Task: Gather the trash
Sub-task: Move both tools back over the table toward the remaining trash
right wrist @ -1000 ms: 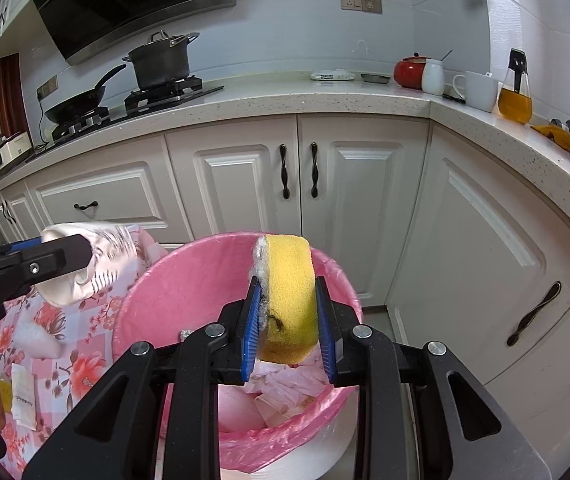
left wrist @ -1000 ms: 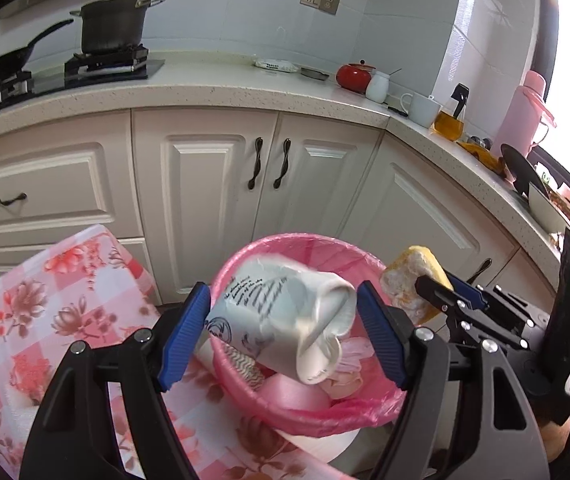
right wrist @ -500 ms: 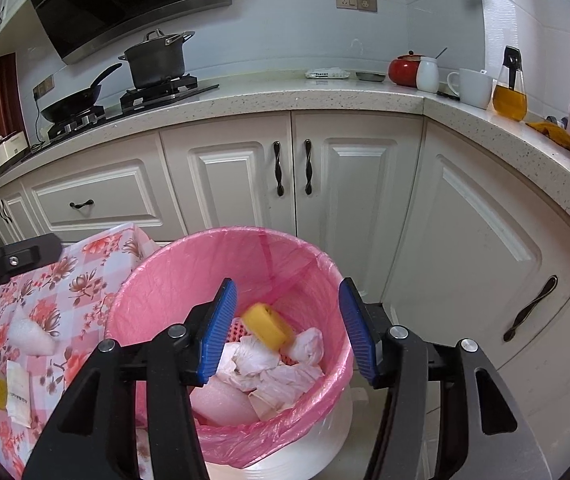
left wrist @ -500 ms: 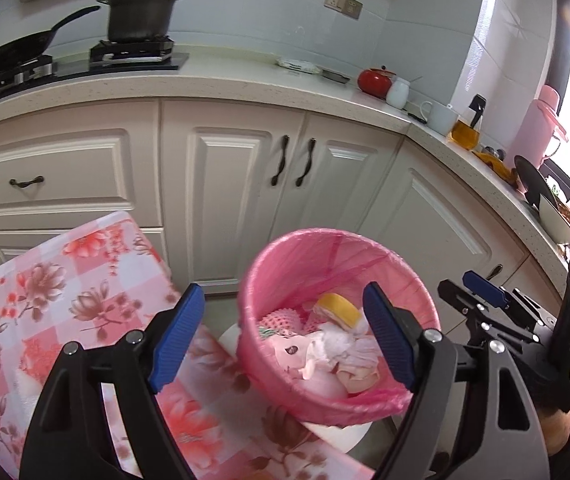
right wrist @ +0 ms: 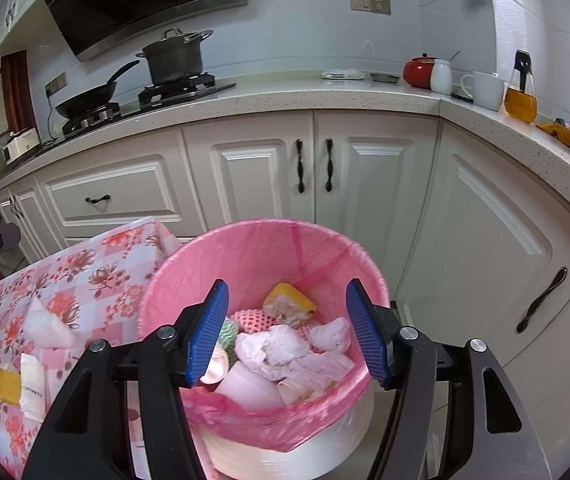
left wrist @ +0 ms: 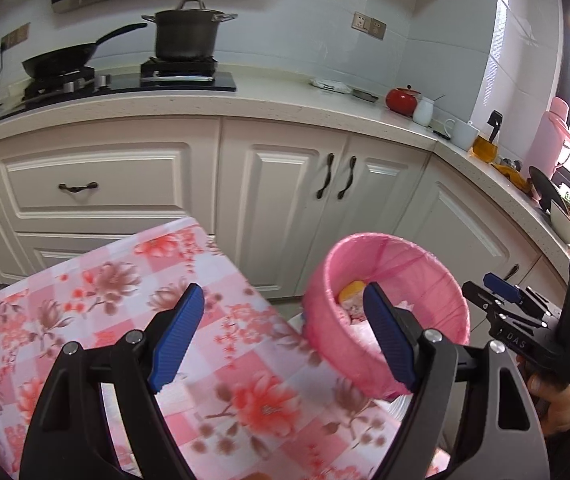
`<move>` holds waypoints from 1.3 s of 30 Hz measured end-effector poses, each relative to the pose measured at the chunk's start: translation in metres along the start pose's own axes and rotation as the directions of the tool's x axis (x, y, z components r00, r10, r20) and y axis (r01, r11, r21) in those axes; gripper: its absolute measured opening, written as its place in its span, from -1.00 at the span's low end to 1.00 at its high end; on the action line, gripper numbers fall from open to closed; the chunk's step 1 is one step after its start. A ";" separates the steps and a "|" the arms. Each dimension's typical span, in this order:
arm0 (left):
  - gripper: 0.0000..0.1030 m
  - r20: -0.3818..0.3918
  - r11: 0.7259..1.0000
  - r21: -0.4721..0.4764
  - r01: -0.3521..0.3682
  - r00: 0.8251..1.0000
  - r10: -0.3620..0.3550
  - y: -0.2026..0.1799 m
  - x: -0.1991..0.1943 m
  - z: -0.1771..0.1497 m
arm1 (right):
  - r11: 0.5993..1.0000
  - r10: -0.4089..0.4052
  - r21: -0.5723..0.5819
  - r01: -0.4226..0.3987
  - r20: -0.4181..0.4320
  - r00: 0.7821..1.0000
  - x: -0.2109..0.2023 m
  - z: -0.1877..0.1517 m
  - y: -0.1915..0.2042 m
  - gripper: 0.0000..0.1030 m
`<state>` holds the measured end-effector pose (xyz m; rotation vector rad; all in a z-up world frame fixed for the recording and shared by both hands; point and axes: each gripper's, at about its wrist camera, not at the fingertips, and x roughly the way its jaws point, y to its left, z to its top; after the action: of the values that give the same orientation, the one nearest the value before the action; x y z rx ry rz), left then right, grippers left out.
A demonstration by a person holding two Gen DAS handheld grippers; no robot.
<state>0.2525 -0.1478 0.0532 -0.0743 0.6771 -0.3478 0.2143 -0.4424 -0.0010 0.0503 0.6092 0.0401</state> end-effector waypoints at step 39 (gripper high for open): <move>0.50 -0.088 0.966 -0.197 -0.169 0.984 0.154 0.126 -0.085 -0.146 | 0.957 0.219 -0.164 -0.239 -0.131 0.967 -0.017 -0.072 0.161 0.33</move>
<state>0.1363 0.0065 -0.0320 -0.2008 0.7835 -0.1233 0.1550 -0.2797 -0.0410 -0.0556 0.7076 0.3246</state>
